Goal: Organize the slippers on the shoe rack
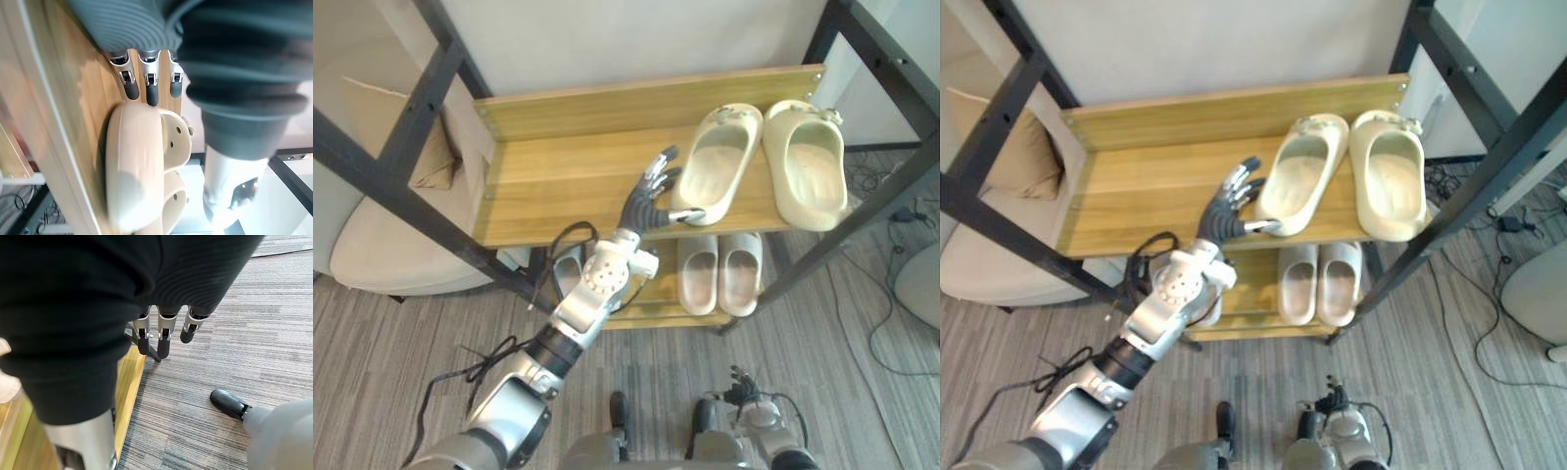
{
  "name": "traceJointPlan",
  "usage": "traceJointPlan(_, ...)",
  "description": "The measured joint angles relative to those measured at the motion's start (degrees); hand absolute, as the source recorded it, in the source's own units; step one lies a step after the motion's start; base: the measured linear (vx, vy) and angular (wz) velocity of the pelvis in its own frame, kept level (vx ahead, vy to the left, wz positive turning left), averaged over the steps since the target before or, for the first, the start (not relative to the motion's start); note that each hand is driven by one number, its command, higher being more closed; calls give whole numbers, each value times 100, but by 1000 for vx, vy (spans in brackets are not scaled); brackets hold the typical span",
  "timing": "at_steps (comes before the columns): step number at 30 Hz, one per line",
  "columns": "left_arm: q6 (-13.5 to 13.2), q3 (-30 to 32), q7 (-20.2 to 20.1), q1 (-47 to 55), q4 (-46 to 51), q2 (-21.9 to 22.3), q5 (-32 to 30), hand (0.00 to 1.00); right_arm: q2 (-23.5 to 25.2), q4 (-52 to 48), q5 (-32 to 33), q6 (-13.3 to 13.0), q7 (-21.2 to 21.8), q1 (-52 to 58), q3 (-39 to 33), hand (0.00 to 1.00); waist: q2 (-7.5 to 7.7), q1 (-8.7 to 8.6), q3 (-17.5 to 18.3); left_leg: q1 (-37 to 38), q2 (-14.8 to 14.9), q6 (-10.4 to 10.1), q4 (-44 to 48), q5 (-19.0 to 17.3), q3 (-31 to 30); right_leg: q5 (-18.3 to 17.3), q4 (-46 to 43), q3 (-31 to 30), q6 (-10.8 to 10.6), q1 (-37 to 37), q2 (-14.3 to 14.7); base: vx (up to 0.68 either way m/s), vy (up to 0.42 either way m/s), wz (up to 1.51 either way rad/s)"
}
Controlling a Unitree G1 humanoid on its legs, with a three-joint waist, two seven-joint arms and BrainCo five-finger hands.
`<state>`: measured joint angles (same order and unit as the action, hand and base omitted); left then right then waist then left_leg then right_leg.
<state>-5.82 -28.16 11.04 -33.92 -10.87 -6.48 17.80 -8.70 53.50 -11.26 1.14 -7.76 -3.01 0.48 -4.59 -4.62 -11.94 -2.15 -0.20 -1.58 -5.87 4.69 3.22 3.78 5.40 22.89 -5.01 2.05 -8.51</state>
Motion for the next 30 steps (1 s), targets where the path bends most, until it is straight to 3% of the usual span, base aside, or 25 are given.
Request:
traceJointPlan(6,5,-167,6,-133,-91,233,32,0,2,0,2,7,-11,10,-2,0,0,-79,0,23,4,-8,0,-7,78,0,4,-16,0,-5,26,5,4,-4)
traceJointPlan(21,0,-121,-3,-130,-180,227,30,0,25,0,3,6,-37,-118,-3,0,26,-104,-17,34,14,-8,-2,-6,71,0,16,9,0,13,34,0,0,0)
traceJointPlan(30,4,211,2,-117,-212,112,25,0,95,2,3,6,-38,-142,-23,0,60,-131,-38,42,25,-8,-2,-6,57,0,15,17,0,20,42,0,0,0)
